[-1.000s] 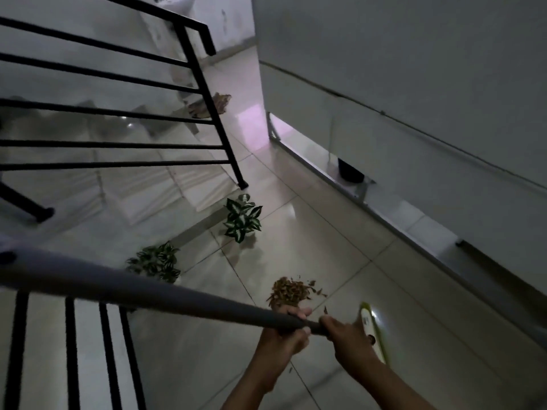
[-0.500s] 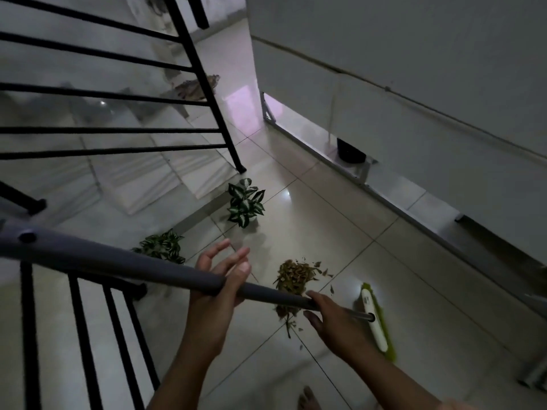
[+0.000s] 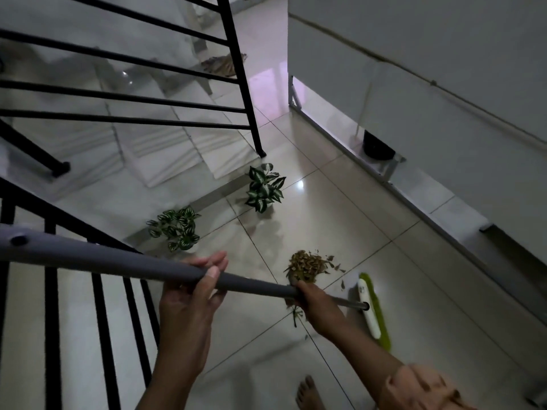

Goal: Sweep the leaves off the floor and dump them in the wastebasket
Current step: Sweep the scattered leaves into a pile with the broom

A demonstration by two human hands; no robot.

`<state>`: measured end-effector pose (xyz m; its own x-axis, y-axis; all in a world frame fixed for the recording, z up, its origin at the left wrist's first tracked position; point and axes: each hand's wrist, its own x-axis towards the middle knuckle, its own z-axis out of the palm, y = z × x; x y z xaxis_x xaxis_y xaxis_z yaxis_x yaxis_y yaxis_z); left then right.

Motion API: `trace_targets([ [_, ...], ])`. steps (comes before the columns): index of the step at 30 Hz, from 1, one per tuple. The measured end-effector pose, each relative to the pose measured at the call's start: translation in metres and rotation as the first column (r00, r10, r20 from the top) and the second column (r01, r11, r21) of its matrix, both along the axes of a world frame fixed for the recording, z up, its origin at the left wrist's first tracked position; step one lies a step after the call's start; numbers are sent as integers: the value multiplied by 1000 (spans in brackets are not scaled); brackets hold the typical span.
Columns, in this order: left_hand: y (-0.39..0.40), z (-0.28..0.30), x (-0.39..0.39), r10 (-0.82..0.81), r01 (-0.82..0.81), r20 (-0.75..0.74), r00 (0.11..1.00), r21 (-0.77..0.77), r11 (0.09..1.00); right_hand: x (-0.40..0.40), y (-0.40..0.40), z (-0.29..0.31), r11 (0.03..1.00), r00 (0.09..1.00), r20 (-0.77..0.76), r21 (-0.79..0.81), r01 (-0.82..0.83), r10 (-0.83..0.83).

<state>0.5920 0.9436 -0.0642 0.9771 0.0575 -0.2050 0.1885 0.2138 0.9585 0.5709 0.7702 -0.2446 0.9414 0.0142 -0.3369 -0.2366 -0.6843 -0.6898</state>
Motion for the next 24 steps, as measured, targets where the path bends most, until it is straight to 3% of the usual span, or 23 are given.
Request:
trace_targets([
  [7,27,17,13,10,-28,144,989,122,992,32,26,17,996,997,43,63,-60,57],
  [15,48,38,25,6,-36,266,964,109,993,51,29,46,981,973,140,-95,-171,183],
  [20,30,15,19,108,-112,147,983,21,994,37,-7,34,976,986,45,-158,-152,161],
  [24,-14,-26,11,33,-35,30,999,75,997,24,-45,10,968,1000,5,-248,-28,30],
])
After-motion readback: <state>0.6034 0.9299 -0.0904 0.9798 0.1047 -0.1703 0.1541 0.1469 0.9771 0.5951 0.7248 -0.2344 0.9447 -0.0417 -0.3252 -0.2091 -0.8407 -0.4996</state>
